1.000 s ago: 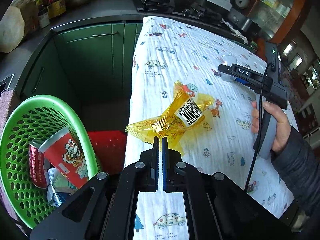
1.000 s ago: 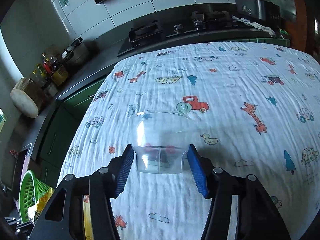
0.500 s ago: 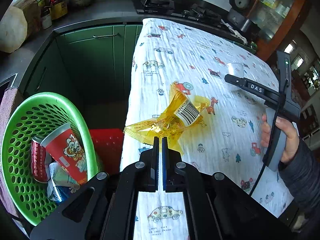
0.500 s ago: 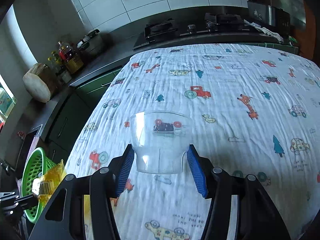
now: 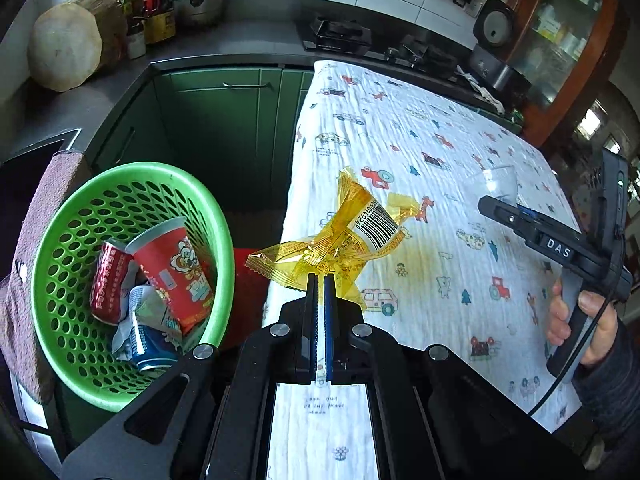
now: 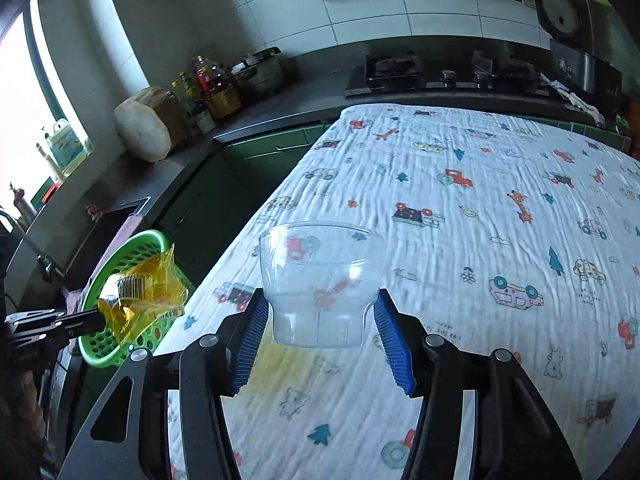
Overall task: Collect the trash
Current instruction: 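Carry the clear cup and yellow wrapper over the green basket with both tools, then open the left tool to drop the wrapper while the right tool drops the clear cup into the basket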
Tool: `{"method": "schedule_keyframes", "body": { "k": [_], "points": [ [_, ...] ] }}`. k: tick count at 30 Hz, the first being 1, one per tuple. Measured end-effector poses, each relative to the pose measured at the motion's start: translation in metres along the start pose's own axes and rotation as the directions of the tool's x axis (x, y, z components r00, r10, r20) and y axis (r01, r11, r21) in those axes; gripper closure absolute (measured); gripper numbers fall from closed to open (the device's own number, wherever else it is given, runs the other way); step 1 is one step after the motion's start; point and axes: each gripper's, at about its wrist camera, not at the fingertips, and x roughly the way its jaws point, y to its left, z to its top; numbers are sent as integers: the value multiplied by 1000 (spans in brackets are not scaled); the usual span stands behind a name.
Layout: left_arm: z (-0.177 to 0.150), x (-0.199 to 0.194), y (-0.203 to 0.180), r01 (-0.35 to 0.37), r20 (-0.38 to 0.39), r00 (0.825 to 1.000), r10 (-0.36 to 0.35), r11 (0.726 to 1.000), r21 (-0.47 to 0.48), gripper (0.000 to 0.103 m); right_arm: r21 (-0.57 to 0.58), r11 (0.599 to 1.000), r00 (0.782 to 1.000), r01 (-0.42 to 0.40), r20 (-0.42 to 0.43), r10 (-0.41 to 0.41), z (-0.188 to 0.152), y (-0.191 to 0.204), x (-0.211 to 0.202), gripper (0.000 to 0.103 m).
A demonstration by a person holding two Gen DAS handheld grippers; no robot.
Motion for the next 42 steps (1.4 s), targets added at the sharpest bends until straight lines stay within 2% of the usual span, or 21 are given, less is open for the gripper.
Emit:
{"method": "schedule_keyframes", "body": {
  "k": [9,15,30,34,42],
  "points": [
    [-17,-45,28,-88,52,994,91,994,-61,102,-101,990,996,-94,-8,94,-7,50,-20,50],
    [-28,-61,59,-151,52,986,158,982,-113,102,-177,973,989,-147,-30,144,-9,88,-22,50],
    [-42,-51,147,-290,-47,957,288,923,-252,102,-325,905,961,-273,-125,245,-8,184,19,50],
    [-46,-46,165,-308,-76,951,299,909,-281,101,-360,882,951,-305,-155,266,-9,209,36,50],
    [-48,-40,183,-318,-101,948,302,897,-306,101,-394,847,932,-357,-215,293,-11,249,71,50]
  ]
}}
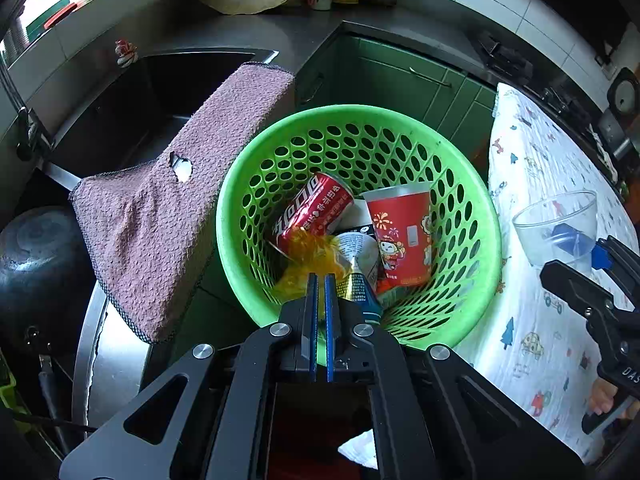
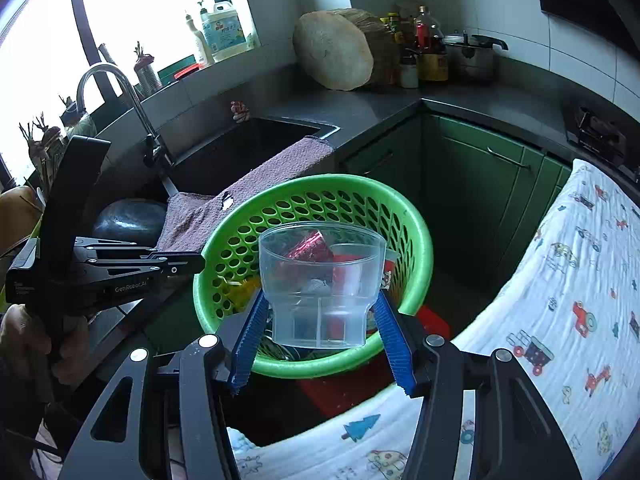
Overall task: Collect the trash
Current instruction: 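Open the left tool to drop the wrapper while the right tool drops the clear cup into the basket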
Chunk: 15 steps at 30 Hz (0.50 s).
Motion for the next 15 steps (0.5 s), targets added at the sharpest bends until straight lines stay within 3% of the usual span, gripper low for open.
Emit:
{"method": "schedule_keyframes", "body": {
  "k": [9,10,13,15],
  "points": [
    [0,-7,13,-4,11,1000,5,999,-38,97,-19,999,998,-44,-38,43,6,12,30,49],
    [0,-8,13,-5,13,1000,6,999,-42,95,-20,999,998,-46,-37,45,5,12,31,49],
    [-2,-13,15,-13,23,1000,14,998,-55,72,-21,998,998,-56,-43,55,5,13,35,48],
    [-2,-17,14,-18,31,999,20,998,-53,66,-14,998,997,-61,-38,60,4,12,35,41]
  ]
}}
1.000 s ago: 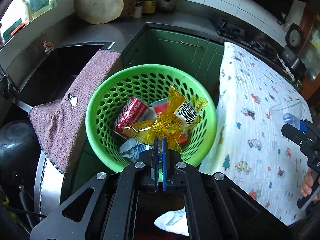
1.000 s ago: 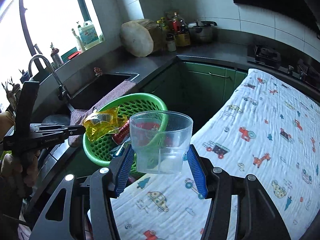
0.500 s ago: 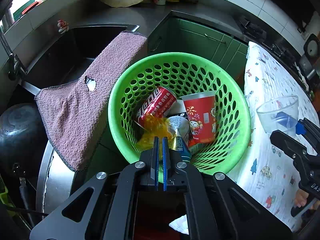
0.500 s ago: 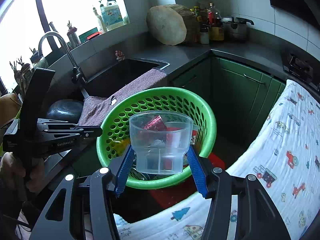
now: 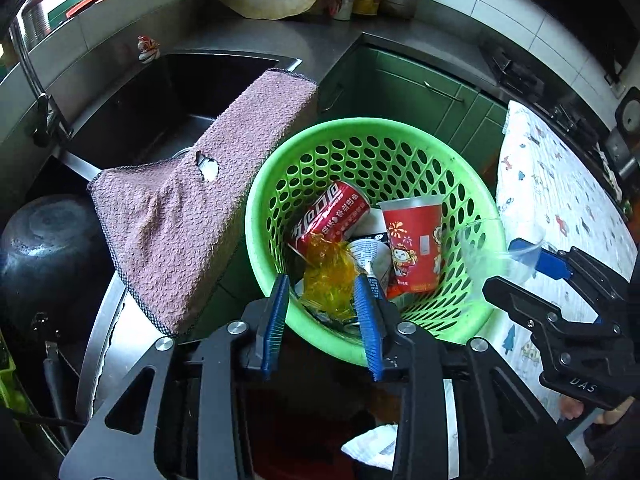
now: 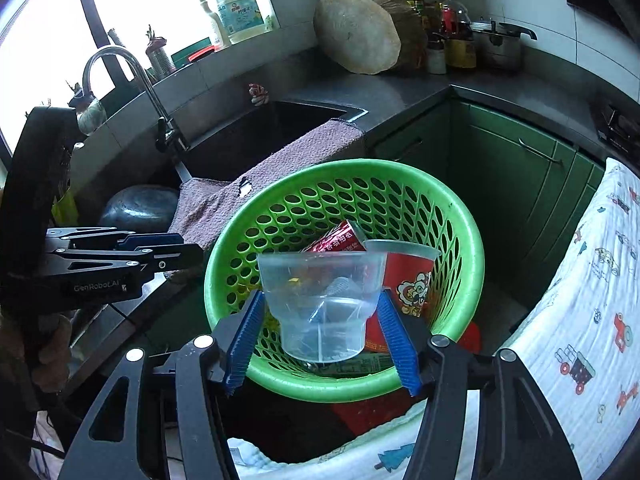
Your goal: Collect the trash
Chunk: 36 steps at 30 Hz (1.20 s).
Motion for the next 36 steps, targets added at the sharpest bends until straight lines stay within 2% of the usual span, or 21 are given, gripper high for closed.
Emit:
{"method": "schedule_keyframes", "body": {
  "k": [4,6,8,11,13,21,23,26,36],
  "points": [
    [-3,-9,-3,-2,15,1000,2,1000,-3,52,-2,1000,1000,-4,8,4,-4,1,-8,40],
    [-4,-14,-7,4,27,1000,-4,1000,0,52,-5,1000,1000,0,16,0,-7,3,-14,40],
    [-6,-20,-11,9,36,999,-9,1000,-2,43,-3,1000,1000,0,25,0,-12,3,-24,38],
    [-11,-31,-18,9,57,998,-10,1000,6,40,4,1000,999,11,37,-11,-21,2,-42,35],
    [-15,-37,-23,19,65,998,-19,1000,1,32,10,1000,999,20,39,-20,-28,1,-54,34],
    [-36,-61,-52,47,97,994,-50,998,29,28,7,997,995,76,62,-76,-67,-2,-111,25],
    [-40,-68,-60,44,105,993,-48,998,38,21,-2,995,992,100,72,-99,-78,-2,-125,22],
    [-48,-81,-73,41,127,991,-49,997,58,18,-8,991,988,133,85,-132,-96,-2,-146,19],
    [-84,-123,-118,38,189,980,-61,991,126,7,48,972,968,232,89,-235,-152,-12,-194,16]
  ]
}}
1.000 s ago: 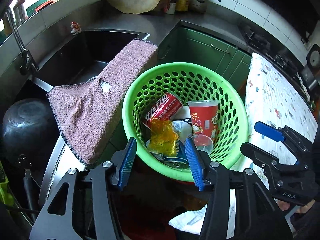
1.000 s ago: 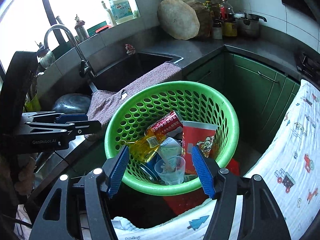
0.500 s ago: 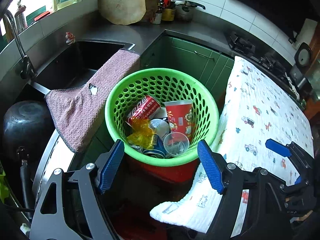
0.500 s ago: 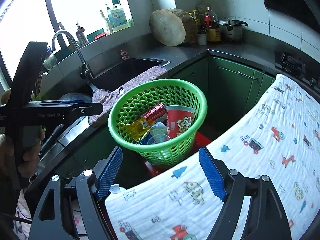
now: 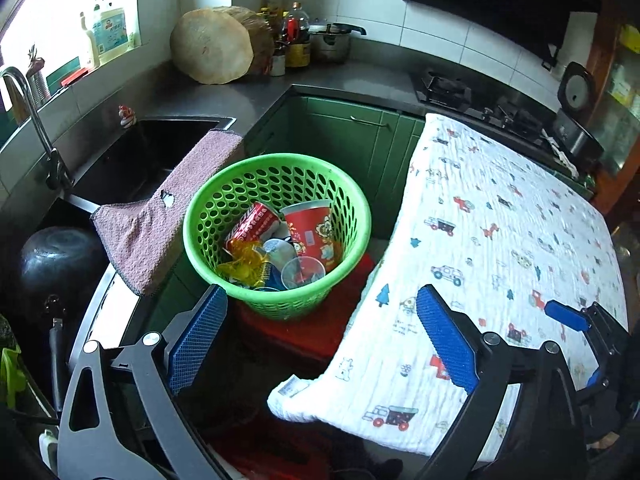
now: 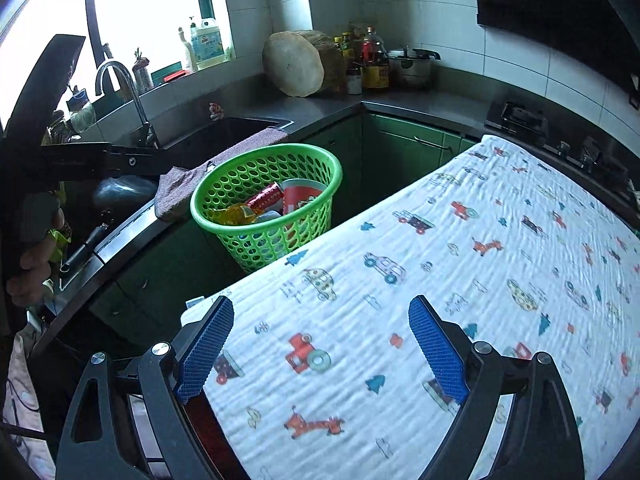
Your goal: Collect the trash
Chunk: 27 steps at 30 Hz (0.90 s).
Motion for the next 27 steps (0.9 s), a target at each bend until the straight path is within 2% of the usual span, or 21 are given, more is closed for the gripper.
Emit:
{"method": "schedule_keyframes", "body": {
  "k": [6,10,19,27],
  "points": [
    [-16,-22,-38,-18,61,998,15,998,61,5,59,996,998,68,7,-69,-28,-18,-30,15],
    [-25,-33,-60,8,81,997,-14,997,77,5,92,988,993,120,7,-121,-42,-28,-47,14],
    [-42,-40,-110,63,80,994,-72,991,116,5,194,961,980,196,3,-200,-74,-62,-84,13],
    [-58,-38,-152,82,68,993,-95,982,170,5,297,925,967,238,13,-253,-93,-88,-117,12]
  ]
}}
